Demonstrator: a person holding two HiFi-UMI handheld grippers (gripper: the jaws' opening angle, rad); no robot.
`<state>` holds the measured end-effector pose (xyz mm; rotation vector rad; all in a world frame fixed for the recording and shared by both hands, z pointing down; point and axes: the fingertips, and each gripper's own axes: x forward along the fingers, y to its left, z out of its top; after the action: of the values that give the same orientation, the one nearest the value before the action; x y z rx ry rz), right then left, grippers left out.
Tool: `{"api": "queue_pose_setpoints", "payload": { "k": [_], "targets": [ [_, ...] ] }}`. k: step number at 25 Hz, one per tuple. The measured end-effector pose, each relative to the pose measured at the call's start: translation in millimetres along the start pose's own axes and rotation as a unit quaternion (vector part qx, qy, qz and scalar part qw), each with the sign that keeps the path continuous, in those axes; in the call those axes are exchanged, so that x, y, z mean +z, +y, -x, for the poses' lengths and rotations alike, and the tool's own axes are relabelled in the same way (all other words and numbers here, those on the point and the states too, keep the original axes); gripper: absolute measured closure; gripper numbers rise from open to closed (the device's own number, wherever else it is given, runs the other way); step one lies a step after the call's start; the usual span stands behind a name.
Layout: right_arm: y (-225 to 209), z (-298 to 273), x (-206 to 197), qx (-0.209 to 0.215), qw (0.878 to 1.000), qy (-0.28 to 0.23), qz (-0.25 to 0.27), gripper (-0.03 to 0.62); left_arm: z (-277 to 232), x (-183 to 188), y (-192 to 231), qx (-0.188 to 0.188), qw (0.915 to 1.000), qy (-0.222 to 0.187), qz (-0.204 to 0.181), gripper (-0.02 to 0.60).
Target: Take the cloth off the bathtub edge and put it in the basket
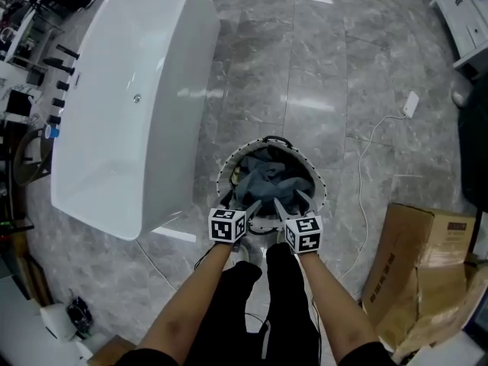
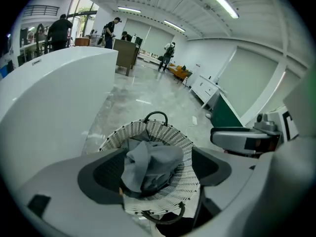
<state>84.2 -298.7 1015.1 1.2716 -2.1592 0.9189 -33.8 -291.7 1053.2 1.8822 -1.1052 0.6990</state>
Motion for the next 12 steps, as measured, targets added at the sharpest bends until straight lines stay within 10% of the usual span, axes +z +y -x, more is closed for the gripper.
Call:
{"api": "queue_pose_setpoints", "payload": {
  "k": [12],
  "targets": [
    [44, 84, 85, 0.002, 0.996, -0.079, -0.040, 0.350, 101, 76, -49, -0.004, 0.9926, -0.119, 0.024, 0.163]
  ]
}}
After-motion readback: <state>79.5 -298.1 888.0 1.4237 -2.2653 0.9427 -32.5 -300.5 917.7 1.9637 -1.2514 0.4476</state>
